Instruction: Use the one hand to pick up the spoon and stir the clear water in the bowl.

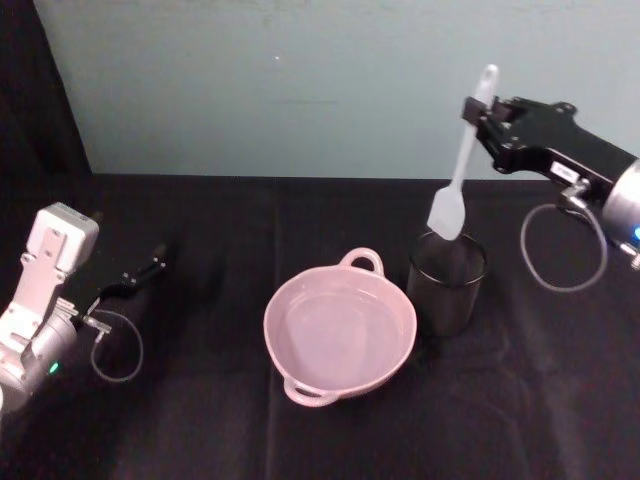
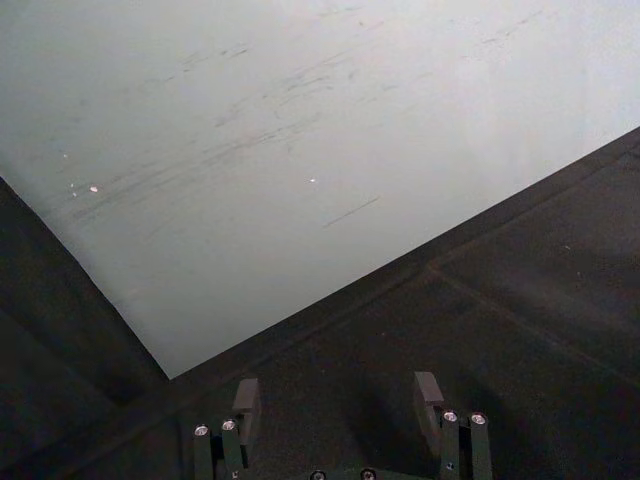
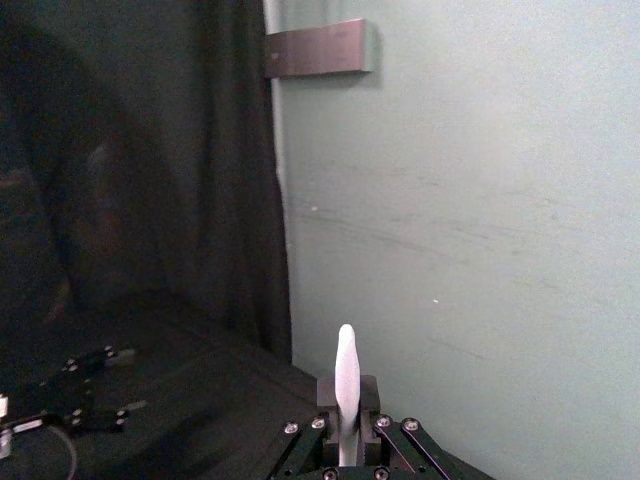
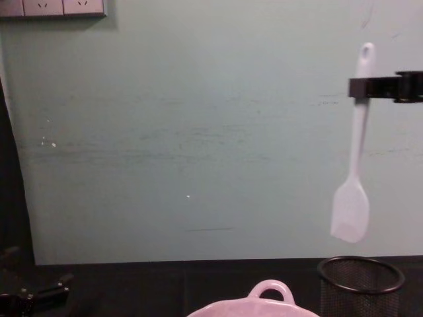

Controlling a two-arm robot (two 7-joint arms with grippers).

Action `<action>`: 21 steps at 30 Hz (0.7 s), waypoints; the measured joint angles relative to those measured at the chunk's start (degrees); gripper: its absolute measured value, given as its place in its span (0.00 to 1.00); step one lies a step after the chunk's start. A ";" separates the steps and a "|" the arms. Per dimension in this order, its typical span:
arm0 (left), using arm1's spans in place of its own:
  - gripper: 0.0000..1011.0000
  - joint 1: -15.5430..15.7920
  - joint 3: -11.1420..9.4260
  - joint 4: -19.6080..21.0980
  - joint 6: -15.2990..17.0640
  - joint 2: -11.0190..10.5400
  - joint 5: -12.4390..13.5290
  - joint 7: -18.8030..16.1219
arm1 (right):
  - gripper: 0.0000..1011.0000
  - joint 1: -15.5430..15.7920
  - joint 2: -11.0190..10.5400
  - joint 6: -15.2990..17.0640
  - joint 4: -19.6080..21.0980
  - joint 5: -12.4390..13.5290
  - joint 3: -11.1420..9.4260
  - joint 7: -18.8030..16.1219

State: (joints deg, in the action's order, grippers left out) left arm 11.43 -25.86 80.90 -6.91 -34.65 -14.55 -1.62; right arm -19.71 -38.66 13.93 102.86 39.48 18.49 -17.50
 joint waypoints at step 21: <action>0.99 0.00 0.00 0.00 0.00 0.00 0.01 0.00 | 0.12 -5.11 4.97 -2.29 -3.44 -3.12 8.37 -8.22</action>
State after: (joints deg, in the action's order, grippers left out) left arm 11.43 -25.86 80.90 -6.91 -34.65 -14.55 -1.62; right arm -24.82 -33.70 11.64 99.42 36.36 26.87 -25.72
